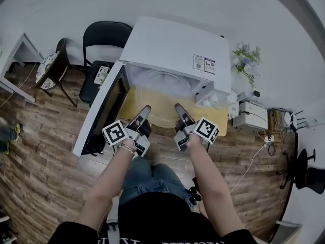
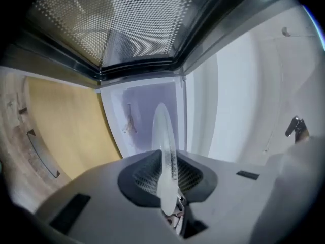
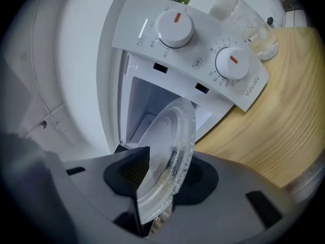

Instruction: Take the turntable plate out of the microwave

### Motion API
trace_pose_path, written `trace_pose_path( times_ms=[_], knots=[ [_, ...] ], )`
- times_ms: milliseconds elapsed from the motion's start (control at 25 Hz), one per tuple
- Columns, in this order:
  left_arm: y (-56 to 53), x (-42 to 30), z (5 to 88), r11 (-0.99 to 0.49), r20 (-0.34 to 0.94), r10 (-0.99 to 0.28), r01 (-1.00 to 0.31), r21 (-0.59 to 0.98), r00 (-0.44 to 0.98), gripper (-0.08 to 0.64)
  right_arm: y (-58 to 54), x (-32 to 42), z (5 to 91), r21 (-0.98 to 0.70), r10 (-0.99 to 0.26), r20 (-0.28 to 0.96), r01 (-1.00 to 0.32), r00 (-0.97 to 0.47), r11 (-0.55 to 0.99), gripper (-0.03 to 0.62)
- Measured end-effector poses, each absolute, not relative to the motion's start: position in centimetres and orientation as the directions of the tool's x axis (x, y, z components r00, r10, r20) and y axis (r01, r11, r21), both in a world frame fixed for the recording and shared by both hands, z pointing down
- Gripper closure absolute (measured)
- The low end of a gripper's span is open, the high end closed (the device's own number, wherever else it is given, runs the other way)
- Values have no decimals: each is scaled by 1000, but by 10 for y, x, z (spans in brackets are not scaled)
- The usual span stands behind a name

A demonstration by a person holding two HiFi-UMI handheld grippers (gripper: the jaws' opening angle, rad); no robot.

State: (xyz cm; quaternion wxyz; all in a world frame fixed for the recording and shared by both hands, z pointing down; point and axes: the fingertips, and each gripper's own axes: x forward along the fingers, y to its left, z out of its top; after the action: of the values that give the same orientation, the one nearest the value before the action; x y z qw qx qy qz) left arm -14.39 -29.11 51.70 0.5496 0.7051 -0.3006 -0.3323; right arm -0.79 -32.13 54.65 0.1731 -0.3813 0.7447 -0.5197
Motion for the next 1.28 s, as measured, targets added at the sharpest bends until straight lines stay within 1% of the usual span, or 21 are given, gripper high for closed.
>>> trace_pose_path(
  times_ms=[360,720,1040,1280],
  knots=[
    [-237,-136,472,-290,-226,-809,-34,957,542,509,-276,-2,494,-882,-699,99,-387,-708,268,446],
    [-191,-132,436,-370,-300,-808,-42,928,507,509,-234,1,444,-813,-671,28,-408,-741,417,454],
    [-188,-121,376,-505,-423,-744,-21,863,517,509,-226,16,373,-680,-704,-76,-480,-707,555,447],
    [-220,-112,326,-591,-487,-674,-10,806,556,509,-250,27,316,-583,-726,-146,-534,-672,612,443]
  ],
)
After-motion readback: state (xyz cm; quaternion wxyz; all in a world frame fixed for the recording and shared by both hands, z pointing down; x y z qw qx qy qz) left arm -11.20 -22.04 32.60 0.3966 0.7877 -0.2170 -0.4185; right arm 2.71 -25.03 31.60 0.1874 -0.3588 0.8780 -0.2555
